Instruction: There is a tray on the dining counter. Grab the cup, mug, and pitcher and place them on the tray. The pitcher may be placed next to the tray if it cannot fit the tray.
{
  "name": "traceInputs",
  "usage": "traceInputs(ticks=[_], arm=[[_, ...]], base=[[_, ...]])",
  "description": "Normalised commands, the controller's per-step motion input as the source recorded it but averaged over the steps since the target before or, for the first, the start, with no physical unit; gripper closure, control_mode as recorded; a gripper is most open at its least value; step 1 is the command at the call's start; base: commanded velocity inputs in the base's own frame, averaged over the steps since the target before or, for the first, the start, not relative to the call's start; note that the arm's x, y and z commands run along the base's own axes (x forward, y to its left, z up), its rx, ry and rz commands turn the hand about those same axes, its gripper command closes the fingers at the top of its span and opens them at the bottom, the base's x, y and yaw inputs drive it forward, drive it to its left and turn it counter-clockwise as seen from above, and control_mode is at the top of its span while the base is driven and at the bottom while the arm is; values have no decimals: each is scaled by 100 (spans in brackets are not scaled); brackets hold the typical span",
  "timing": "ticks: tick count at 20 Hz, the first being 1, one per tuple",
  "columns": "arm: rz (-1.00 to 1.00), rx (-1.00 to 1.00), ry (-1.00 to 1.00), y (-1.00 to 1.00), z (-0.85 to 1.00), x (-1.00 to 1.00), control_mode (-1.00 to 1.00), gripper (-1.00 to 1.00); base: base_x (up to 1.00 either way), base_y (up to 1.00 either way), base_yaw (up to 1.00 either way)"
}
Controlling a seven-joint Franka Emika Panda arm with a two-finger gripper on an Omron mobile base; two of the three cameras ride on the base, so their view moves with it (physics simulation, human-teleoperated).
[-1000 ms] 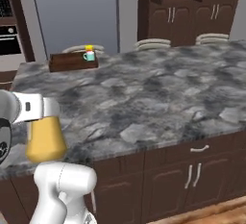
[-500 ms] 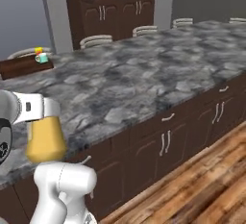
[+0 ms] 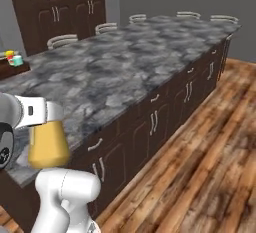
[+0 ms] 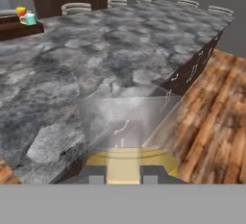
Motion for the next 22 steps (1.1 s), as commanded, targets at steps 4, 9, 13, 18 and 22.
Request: traceInputs(ticks=[4, 9, 13, 18, 22], arm=[[0, 0, 0, 0, 0, 0, 100, 100], [0, 0, 0, 0, 0, 0, 100, 100], [0, 0, 0, 0, 0, 0, 100, 100], [0, 0, 0, 0, 0, 0, 100, 100], [0, 0, 0, 0, 0, 0, 100, 100]], base=[[-39, 100, -43], [0, 100, -45], [0, 100, -38], [-43, 100, -25], [-100, 54, -51]])
